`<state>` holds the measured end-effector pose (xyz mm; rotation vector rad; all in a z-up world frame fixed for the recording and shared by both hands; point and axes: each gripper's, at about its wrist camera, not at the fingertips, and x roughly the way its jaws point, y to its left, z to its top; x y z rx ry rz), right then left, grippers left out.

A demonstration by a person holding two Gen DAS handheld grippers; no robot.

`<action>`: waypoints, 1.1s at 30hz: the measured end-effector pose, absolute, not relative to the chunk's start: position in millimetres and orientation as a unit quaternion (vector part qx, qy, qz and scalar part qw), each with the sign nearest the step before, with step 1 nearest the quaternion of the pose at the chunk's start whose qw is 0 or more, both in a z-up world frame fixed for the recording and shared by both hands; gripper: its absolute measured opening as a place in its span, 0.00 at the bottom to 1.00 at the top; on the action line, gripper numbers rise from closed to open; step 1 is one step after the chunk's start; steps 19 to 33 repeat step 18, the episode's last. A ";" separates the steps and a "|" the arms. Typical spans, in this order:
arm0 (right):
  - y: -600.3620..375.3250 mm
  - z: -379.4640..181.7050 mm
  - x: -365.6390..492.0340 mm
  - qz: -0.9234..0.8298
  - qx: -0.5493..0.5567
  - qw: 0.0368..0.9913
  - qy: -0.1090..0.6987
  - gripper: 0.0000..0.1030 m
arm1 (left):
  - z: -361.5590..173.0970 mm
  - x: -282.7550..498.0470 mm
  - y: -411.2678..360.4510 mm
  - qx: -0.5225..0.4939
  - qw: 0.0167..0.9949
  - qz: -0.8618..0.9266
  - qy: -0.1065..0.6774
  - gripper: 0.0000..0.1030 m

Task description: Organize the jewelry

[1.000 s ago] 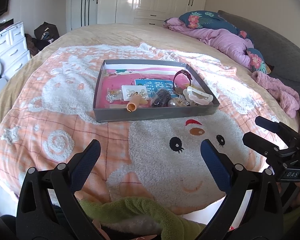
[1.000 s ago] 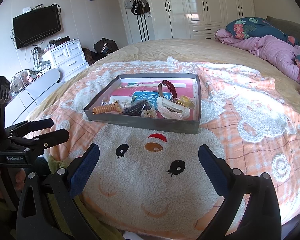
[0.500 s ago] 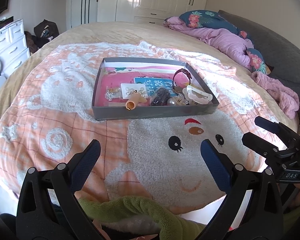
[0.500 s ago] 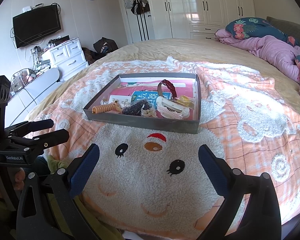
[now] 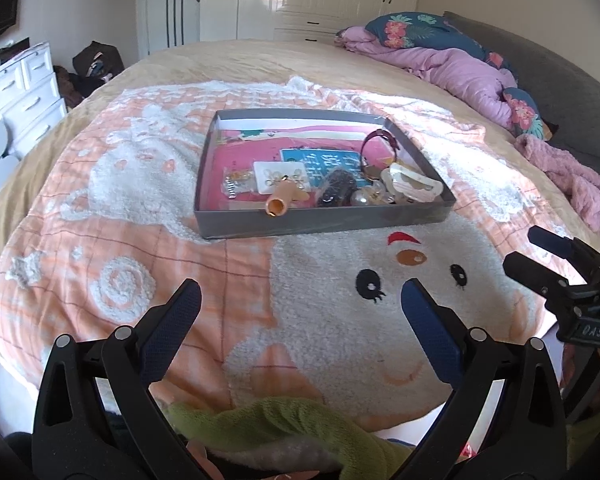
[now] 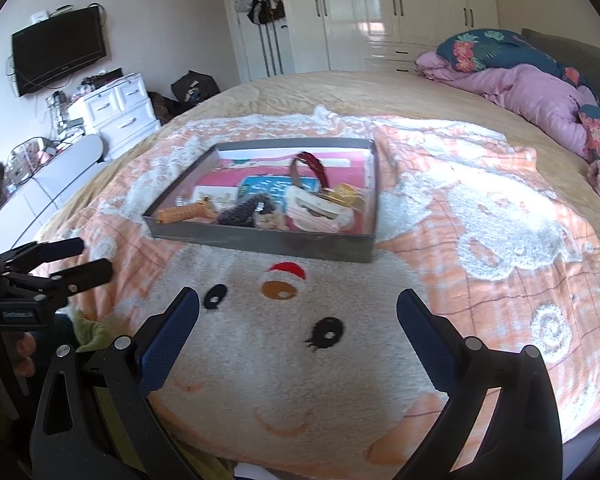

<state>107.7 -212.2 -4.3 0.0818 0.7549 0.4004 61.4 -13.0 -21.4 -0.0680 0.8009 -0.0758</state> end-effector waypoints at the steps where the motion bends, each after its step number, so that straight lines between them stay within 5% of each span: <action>1: -214.0 -5.3 109.6 0.190 0.041 0.910 0.367 0.96 | -21.6 62.3 -11.9 -0.033 0.920 -0.038 0.389 0.91; 18: -375.7 -41.0 223.7 0.002 0.082 0.915 0.394 0.96 | -51.0 145.3 136.7 -0.126 0.884 0.153 0.424 0.91; 33: -375.7 -41.0 223.7 0.002 0.082 0.915 0.394 0.96 | -51.0 145.3 136.7 -0.126 0.884 0.153 0.424 0.91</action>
